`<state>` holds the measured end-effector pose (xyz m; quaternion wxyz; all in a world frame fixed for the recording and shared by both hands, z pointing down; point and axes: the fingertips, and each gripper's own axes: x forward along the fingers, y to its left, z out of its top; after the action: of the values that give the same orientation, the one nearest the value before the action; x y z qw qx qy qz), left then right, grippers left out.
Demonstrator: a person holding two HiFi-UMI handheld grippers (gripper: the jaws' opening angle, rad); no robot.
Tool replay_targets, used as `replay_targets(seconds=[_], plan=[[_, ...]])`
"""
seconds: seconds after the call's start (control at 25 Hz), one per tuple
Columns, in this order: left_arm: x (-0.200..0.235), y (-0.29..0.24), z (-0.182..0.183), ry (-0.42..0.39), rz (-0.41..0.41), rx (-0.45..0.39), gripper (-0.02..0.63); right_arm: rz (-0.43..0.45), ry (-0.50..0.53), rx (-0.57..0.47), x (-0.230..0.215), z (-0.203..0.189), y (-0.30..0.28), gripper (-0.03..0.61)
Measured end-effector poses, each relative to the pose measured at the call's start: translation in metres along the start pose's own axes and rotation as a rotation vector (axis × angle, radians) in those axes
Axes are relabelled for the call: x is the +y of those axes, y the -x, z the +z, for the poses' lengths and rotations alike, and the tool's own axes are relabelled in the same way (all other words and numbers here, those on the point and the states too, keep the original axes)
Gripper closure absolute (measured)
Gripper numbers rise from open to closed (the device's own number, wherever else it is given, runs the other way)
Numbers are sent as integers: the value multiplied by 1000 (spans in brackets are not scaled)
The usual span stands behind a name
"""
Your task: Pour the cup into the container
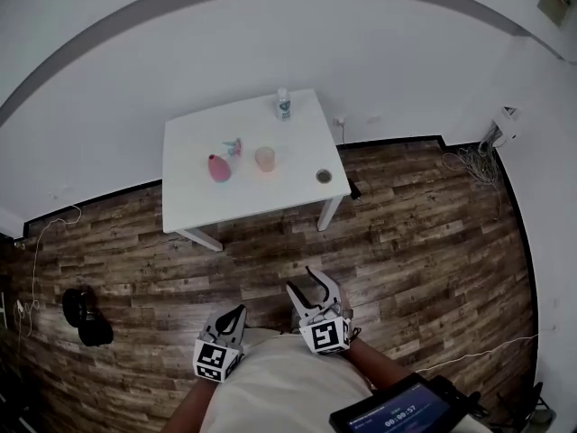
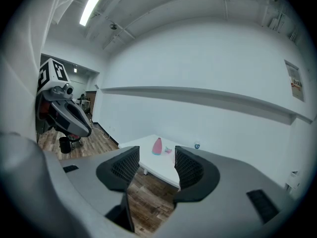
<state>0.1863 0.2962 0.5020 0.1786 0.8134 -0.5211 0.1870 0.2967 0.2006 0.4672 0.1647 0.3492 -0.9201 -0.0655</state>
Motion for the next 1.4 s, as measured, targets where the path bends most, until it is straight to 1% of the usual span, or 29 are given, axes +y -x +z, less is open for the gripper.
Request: replay_targets(seconds=[0.16, 0.32, 0.44, 0.6, 0.8, 1.04, 1.24, 1.4], plan=[[20, 11, -8, 11, -22, 1, 604, 13, -4, 8, 26, 9, -15, 353], [58, 33, -12, -9, -32, -6, 604, -21, 4, 17, 53, 24, -34, 353], [82, 51, -18, -26, -57, -1, 604, -39, 3, 14, 78, 41, -50, 353], [115, 73, -25, -31, -77, -7, 604, -58, -4, 15, 110, 60, -70, 353], [157, 94, -32, -21, -94, -24, 604, -90, 13, 26, 139, 76, -94, 353], [192, 120, -43, -31, -125, -43, 604, -116, 26, 31, 178, 93, -112, 353], [219, 141, -58, -28, -142, -46, 604, -136, 27, 37, 211, 99, -125, 353], [232, 157, -71, -32, -163, -48, 604, -166, 27, 41, 234, 100, -128, 353]])
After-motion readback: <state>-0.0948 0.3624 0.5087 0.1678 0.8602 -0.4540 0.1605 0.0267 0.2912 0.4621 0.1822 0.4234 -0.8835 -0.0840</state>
